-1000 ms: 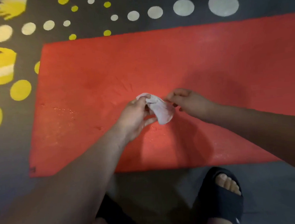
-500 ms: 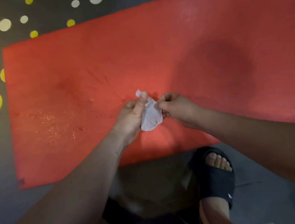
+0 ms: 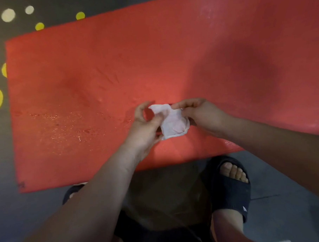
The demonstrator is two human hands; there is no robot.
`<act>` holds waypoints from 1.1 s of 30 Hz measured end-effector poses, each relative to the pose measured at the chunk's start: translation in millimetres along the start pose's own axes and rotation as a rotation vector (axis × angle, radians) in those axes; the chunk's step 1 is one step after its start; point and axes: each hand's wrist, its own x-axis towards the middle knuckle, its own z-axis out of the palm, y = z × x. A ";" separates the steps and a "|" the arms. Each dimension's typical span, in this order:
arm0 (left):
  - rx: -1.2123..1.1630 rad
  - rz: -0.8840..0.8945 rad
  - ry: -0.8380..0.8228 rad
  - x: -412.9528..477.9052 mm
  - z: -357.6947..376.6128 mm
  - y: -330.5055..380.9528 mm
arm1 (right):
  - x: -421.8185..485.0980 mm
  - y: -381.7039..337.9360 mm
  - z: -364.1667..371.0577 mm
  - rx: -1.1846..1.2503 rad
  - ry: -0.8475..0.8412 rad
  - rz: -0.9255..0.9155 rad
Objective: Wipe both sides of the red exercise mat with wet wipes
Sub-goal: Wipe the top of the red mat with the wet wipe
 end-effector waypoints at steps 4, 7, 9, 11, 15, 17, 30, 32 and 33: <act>0.186 0.206 0.074 2.7 -4.8 -0.3 | 0.1 4.0 -5.4 -0.036 0.003 0.012; 0.307 0.224 0.003 3.4 -9.7 0.5 | -3.3 1.7 -5.7 -0.334 -0.017 -0.041; 0.443 0.202 -0.086 3.9 -13.2 -1.5 | -4.8 -0.1 -4.7 -0.498 -0.040 -0.094; 0.613 0.200 -0.101 7.1 -16.0 -3.2 | -3.8 -1.6 -4.8 -0.613 -0.007 -0.166; 0.695 0.259 0.030 10.9 -16.9 -3.0 | 1.2 -5.7 -9.0 -0.521 0.068 -0.152; 0.569 0.253 0.031 10.1 -16.0 -1.9 | 4.8 -3.5 -9.2 -0.516 0.125 -0.159; 0.607 0.266 -0.113 11.6 -0.1 -3.6 | 10.1 9.3 7.1 0.024 0.041 0.104; 0.701 0.310 -0.189 8.5 -1.9 -0.1 | 8.6 10.2 10.4 0.031 -0.034 0.069; 0.723 0.321 -0.208 7.0 -2.9 1.4 | 8.4 11.2 12.1 -0.004 -0.043 0.032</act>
